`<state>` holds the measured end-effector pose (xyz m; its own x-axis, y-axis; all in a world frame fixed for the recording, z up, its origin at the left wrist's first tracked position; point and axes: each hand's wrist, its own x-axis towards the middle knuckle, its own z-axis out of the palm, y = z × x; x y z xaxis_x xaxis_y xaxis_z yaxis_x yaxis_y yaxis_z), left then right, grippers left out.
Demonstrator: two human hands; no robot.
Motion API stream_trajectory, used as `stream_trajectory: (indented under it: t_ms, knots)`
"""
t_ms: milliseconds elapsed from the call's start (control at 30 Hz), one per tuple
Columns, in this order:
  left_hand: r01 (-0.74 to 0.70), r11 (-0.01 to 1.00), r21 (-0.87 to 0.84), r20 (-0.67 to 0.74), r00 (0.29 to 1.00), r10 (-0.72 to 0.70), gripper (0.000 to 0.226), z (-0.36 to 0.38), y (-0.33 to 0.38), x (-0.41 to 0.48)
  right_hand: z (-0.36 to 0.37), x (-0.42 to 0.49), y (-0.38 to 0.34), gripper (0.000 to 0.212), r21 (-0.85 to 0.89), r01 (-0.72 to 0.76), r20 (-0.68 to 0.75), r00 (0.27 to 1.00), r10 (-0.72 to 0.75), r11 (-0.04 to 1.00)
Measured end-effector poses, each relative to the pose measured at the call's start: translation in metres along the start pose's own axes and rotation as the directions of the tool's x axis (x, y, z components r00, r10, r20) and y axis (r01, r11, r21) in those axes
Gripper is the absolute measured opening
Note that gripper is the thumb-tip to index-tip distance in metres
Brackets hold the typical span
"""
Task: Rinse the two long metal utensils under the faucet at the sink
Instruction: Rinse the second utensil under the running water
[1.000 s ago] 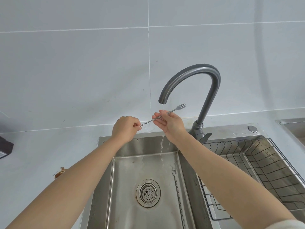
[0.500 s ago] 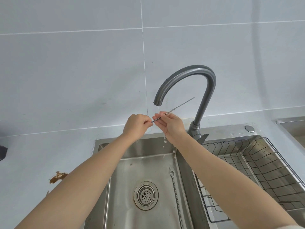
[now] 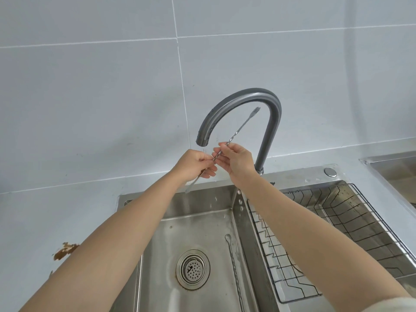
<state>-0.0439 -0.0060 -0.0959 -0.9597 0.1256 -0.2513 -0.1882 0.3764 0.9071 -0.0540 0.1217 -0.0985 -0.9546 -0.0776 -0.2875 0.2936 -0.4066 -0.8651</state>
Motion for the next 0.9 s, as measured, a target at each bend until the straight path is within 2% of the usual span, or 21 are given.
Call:
stream_trajectory:
  t_ms: [133, 233, 333, 467, 567, 800, 900]
  knots:
    - [0.036, 0.993, -0.113, 0.043, 0.999, -0.031, 0.022, -0.003, 0.005, 0.003, 0.0, 0.007, -0.01, 0.017, -0.036, 0.023, -0.014, 1.0, -0.023, 0.999]
    - [0.025, 0.992, -0.123, 0.035, 0.999, -0.02, 0.02, -0.004, 0.007, 0.004, 0.004, 0.012, -0.019, 0.016, -0.067, 0.039, -0.018, 0.999, -0.04, 0.997]
    - [0.015, 0.991, -0.135, -0.005, 1.0, -0.016, 0.008, -0.006, 0.009, 0.003, 0.011, 0.017, -0.028, 0.013, -0.09, 0.053, -0.009, 0.999, -0.054, 0.995]
    - [0.02, 0.988, -0.155, -0.06, 0.998, -0.029, 0.012, -0.011, 0.008, 0.003, 0.018, 0.023, -0.04, 0.018, -0.045, 0.084, -0.007, 0.996, -0.084, 0.995]
    - [0.011, 0.984, -0.178, -0.05, 0.999, -0.02, 0.006, -0.011, 0.007, 0.003, 0.019, 0.029, -0.047, 0.016, -0.026, 0.1, -0.025, 0.995, -0.101, 0.995]
    - [-0.005, 0.985, -0.173, 0.013, 1.0, 0.008, 0.021, -0.009, 0.005, -0.004, 0.021, 0.034, -0.059, 0.019, -0.069, 0.152, -0.023, 0.988, -0.154, 0.986]
    - [-0.001, 0.99, -0.14, 0.021, 1.0, 0.004, 0.016, -0.01, 0.002, -0.01, 0.025, 0.027, -0.055, 0.024, -0.088, 0.15, 0.017, 0.989, -0.149, 0.985]
